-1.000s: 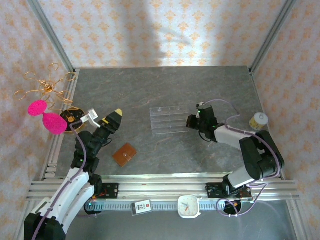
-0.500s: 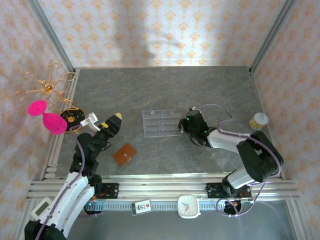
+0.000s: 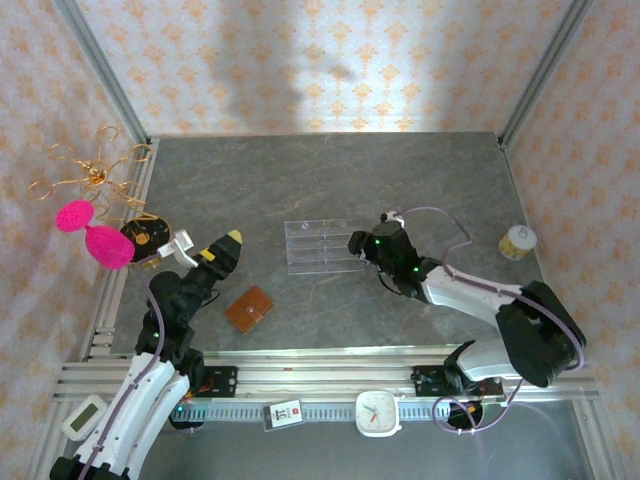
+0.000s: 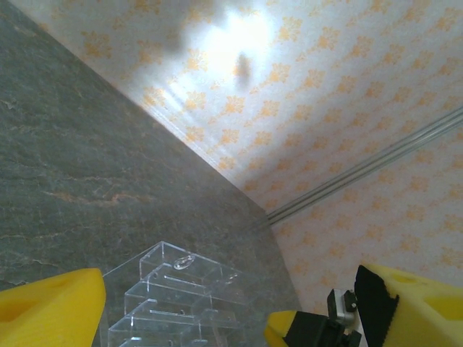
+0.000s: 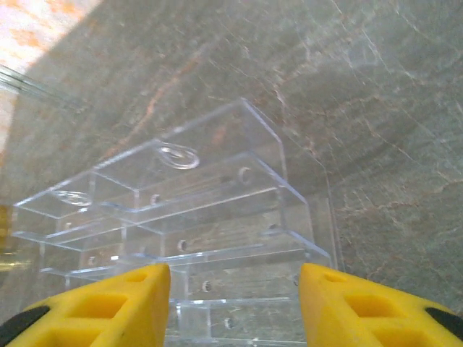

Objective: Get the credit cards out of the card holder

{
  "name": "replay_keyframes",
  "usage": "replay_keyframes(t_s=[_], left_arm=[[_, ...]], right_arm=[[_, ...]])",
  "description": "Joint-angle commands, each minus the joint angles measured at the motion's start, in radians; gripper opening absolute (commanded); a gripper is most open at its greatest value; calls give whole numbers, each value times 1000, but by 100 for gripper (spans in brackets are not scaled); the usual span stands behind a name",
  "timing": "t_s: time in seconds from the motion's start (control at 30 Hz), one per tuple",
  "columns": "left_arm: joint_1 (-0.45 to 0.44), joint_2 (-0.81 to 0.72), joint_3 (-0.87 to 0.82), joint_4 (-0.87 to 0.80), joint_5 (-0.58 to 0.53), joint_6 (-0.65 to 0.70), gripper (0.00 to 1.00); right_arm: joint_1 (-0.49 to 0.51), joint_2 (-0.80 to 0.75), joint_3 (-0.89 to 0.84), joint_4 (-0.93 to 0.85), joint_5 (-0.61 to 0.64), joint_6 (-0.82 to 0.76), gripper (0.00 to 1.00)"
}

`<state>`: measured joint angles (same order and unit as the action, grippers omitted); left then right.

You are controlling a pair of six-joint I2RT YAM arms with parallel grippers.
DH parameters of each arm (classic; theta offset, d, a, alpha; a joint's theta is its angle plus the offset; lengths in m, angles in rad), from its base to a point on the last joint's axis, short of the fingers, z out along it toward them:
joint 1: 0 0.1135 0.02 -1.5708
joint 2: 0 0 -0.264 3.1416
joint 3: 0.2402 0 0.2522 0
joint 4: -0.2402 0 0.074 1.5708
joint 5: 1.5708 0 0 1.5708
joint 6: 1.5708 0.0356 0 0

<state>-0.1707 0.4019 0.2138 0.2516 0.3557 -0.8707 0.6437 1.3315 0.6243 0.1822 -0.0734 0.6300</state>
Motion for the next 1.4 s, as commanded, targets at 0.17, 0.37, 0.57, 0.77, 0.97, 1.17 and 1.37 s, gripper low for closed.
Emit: replay_keyframes(t_s=[0.17,0.37,0.57,0.77,0.97,1.17,1.37], left_arm=[[-10,-59,-26,-6,39,-11,89],[-11,-68,-19,-5,36,7,97],[-10,-76,-17,-22,43,15,98],[-10,-92,-12,-38,35,24,99],[-10,-96,-8,-43,27,29,99],[-10,-102,-1,-74,9,32,99],[-10,-128,27,-110,-16,54,99]], right_arm=[[-21,-16,-24,-124,138,-67,37],[-59,50,-10,-149,160,-75,28],[-61,156,3,-142,145,-79,21],[-36,196,-15,-100,103,-71,19],[11,200,-20,-79,100,-56,19],[14,111,-53,-136,186,-31,25],[87,-133,-108,-124,138,-109,40]])
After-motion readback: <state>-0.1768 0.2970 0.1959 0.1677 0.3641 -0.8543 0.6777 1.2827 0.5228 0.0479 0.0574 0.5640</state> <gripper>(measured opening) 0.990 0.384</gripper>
